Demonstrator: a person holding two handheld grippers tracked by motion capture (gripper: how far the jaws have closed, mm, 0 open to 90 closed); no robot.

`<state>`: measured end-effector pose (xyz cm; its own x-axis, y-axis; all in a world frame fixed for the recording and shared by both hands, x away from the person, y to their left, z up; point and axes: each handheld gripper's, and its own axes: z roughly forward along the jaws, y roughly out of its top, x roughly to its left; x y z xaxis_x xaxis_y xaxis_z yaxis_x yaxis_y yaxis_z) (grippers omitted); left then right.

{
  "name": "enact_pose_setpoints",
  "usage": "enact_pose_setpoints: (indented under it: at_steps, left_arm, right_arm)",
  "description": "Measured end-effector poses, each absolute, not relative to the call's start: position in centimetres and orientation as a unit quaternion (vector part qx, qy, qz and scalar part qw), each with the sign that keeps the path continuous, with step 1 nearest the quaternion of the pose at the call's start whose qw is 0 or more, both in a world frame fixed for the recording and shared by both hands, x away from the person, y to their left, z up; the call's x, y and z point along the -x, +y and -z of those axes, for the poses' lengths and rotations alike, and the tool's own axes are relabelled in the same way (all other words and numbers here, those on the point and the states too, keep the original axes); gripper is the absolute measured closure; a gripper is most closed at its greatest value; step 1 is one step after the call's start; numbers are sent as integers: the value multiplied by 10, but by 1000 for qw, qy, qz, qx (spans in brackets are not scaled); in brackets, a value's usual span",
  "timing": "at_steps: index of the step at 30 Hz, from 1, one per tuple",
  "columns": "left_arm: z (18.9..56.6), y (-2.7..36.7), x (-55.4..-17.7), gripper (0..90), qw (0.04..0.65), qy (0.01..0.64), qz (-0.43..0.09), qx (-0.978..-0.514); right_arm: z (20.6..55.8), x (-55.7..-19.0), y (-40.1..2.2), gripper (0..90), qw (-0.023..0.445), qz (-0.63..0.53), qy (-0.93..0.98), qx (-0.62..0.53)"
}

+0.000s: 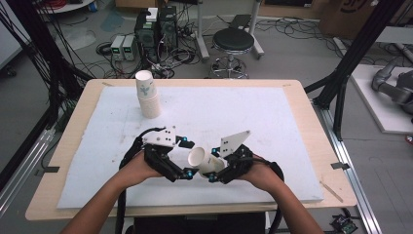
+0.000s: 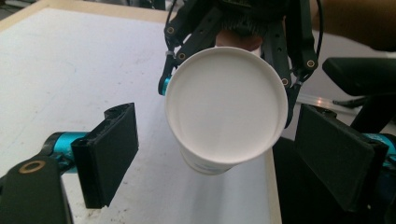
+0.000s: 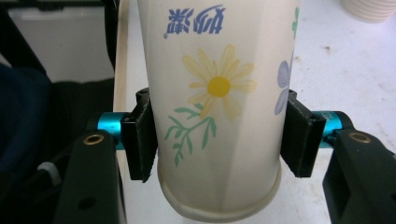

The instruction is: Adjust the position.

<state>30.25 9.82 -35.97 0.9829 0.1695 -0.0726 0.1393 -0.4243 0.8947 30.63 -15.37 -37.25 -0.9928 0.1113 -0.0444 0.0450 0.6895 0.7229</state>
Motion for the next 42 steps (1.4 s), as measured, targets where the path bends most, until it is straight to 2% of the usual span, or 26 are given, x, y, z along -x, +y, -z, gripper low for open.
enact_pose_setpoints:
  at_steps: [18, 26, 31, 32, 35, 36, 42]
  left_arm:
    - [366, 87, -303, 212, 486, 76, 1, -871]
    - [370, 83, -305, 362, 471, 70, 8, -879]
    - [372, 80, -304, 371, 469, 64, 8, -881]
    - [371, 81, -304, 371, 469, 64, 6, -881]
    - [371, 86, -304, 371, 489, 74, 4, -869]
    - [371, 88, -304, 371, 497, 78, 4, -864]
    - [379, 100, -301, 371, 534, 91, -1, -841]
  right_arm:
    - [365, -306, -131, 382, 42, -289, 956, -9]
    - [370, -306, -129, 381, 34, -265, 964, -10]
    - [371, -305, -129, 378, 32, -255, 966, -5]
    - [371, -305, -130, 359, 35, -257, 966, -2]
    - [368, -304, -136, 210, 46, -289, 956, -11]
    - [367, -304, -138, 186, 50, -304, 951, -18]
    - [364, -302, -160, 186, 45, -402, 913, -48]
